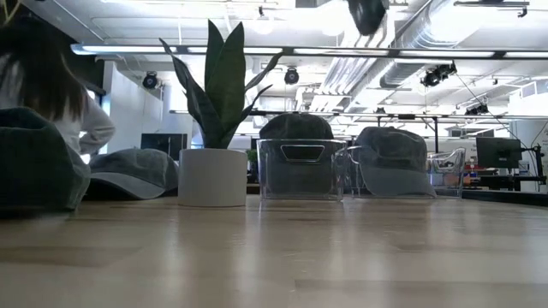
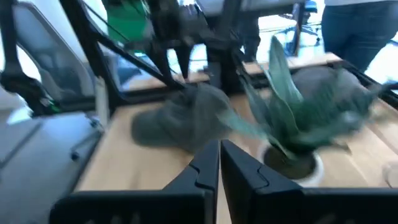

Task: Pick & Place hat
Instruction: Put the green cap into the left transparent bin

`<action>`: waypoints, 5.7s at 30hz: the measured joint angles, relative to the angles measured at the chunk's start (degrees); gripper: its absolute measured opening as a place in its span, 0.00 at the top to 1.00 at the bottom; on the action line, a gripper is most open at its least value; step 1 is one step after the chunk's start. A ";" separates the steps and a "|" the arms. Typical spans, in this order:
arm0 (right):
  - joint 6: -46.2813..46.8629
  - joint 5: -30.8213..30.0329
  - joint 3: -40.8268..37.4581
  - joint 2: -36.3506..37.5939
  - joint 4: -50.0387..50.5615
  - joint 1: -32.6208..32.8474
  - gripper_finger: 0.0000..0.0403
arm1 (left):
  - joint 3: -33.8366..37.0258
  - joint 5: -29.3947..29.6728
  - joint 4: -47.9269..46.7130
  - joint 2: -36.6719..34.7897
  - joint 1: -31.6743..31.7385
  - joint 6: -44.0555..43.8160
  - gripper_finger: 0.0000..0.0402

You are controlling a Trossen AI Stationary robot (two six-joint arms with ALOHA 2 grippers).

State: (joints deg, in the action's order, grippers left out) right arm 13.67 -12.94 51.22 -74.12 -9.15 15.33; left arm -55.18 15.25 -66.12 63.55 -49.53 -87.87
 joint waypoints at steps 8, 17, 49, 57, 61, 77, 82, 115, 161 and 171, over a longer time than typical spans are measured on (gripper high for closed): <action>3.36 0.43 14.01 -2.14 2.83 1.15 1.00 | 0.46 1.19 -1.40 0.11 0.01 11.92 0.57; 5.50 -8.95 17.44 -2.81 3.77 6.97 1.00 | 0.46 1.74 -3.16 0.46 0.79 25.70 0.45; 3.13 -13.28 17.23 2.32 35.78 6.38 0.99 | -0.45 -7.00 -1.72 21.88 20.34 35.57 0.96; 7.64 -9.33 17.23 4.41 50.00 6.43 1.00 | -16.23 -18.82 -1.79 21.88 23.41 47.98 0.98; 9.23 -7.18 17.23 4.43 52.32 6.20 0.99 | -25.04 -20.75 4.58 21.81 25.63 50.87 0.96; 2.46 2.24 17.27 10.89 47.81 3.99 0.52 | -28.26 -24.31 39.56 28.32 41.53 54.70 0.96; -6.32 12.19 17.34 6.65 44.19 1.03 0.42 | -28.22 -32.80 46.99 32.09 41.68 55.72 0.96; -26.36 45.89 17.25 -5.91 34.24 -9.95 0.46 | -28.00 -40.33 55.71 32.28 41.65 57.61 0.96; 15.91 5.69 -17.19 21.88 -2.36 7.98 0.98 | -28.05 -36.46 62.36 37.73 37.90 63.39 0.60; 17.42 17.40 -17.15 21.98 0.87 7.95 0.97 | -30.04 -50.14 61.27 35.98 39.81 63.03 0.97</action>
State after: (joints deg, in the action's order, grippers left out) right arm 31.09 4.46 34.06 -52.14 -8.27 23.28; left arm -85.21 -34.88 -4.85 99.53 -9.72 -24.84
